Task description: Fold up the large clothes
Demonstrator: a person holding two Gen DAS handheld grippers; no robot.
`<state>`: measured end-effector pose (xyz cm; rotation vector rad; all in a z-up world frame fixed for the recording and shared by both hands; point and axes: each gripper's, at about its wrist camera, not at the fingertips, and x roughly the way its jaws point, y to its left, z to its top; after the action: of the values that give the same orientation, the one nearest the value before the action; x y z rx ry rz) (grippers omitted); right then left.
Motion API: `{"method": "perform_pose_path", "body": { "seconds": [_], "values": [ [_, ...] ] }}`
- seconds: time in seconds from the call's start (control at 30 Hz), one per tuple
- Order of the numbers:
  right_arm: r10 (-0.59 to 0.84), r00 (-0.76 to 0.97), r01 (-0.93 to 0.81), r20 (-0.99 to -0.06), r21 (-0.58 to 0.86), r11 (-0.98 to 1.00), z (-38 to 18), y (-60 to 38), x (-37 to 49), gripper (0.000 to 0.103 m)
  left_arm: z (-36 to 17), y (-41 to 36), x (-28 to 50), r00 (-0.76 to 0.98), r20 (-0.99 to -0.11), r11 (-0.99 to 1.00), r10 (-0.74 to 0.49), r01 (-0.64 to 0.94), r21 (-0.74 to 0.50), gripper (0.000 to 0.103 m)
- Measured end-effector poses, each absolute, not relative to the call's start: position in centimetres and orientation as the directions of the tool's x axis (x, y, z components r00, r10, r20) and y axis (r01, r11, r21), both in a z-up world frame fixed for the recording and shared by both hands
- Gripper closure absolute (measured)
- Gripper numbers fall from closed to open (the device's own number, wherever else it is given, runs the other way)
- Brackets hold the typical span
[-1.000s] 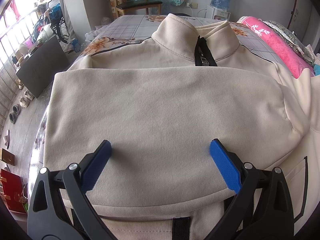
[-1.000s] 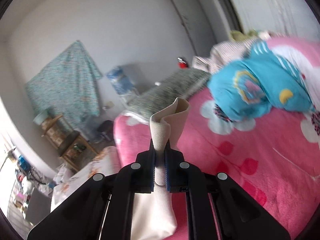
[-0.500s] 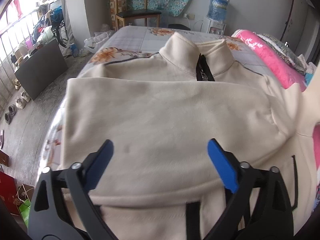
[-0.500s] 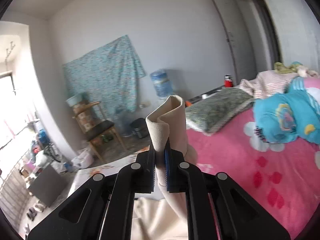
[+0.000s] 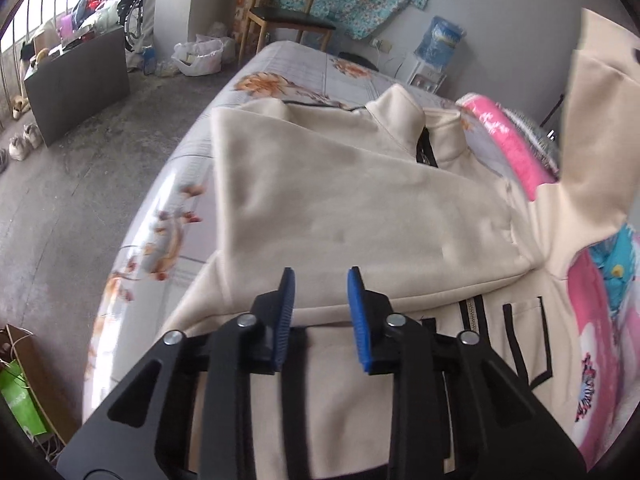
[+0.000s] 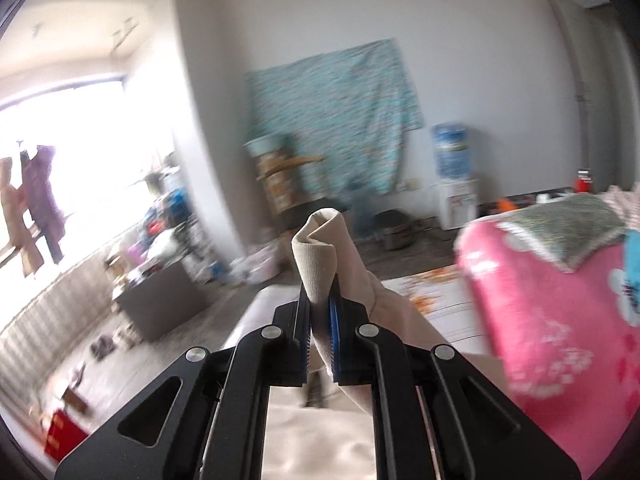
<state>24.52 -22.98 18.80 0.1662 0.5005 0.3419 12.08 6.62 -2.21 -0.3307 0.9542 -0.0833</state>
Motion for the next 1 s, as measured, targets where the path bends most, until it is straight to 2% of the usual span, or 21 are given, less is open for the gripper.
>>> {"method": "perform_pose_path", "body": {
  "seconds": [0.13, 0.23, 0.33, 0.43, 0.5, 0.77, 0.93, 1.0],
  "values": [
    [0.485, 0.694, -0.409, -0.533, 0.262, 0.874, 13.9, -15.3, 24.9, 0.095, -1.6, 8.7, 11.0, 0.594, -0.759, 0.926, -0.266, -0.059, -0.372, 0.081],
    [0.531, 0.544, -0.475, -0.650, 0.282, 0.833, 8.6, -10.4, 25.2, 0.090, -1.2, 9.4, 10.9, 0.600, -0.733, 0.903, -0.320, -0.040, -0.427, 0.081],
    [0.502, 0.432, -0.459, -0.749, 0.296, 0.837, 3.7, -9.2, 25.1, 0.062, -1.2, 9.8, 10.9, 0.599, -0.720, 0.890, -0.349, -0.030, -0.456, 0.081],
    [0.486, 0.422, -0.395, -0.766, 0.328, 0.858, 2.2, -12.9, 24.9, 0.060, -1.5, 9.8, 11.4, 0.589, -0.718, 0.885, -0.370, -0.012, -0.465, 0.081],
    [0.463, 0.453, -0.324, -0.762, 0.343, 0.882, 2.3, -17.3, 24.3, 0.050, -1.6, 9.6, 12.3, 0.581, -0.720, 0.883, -0.380, -0.005, -0.470, 0.081],
    [0.250, 0.555, 0.043, -0.794, 0.327, 0.944, 1.9, -36.1, 24.6, 0.048, -4.1, 9.2, 18.4, 0.497, -0.817, 0.902, -0.291, -0.141, -0.407, 0.079],
    [0.208, 0.489, 0.132, -0.847, 0.307, 0.942, -2.1, -41.6, 27.6, 0.048, -5.0, 8.3, 20.2, 0.499, -0.828, 0.920, -0.255, -0.138, -0.366, 0.079],
    [0.214, 0.457, 0.135, -0.863, 0.305, 0.943, -3.8, -41.6, 29.3, 0.048, -5.0, 7.7, 20.2, 0.504, -0.838, 0.938, -0.210, -0.140, -0.319, 0.090]
  ]
}}
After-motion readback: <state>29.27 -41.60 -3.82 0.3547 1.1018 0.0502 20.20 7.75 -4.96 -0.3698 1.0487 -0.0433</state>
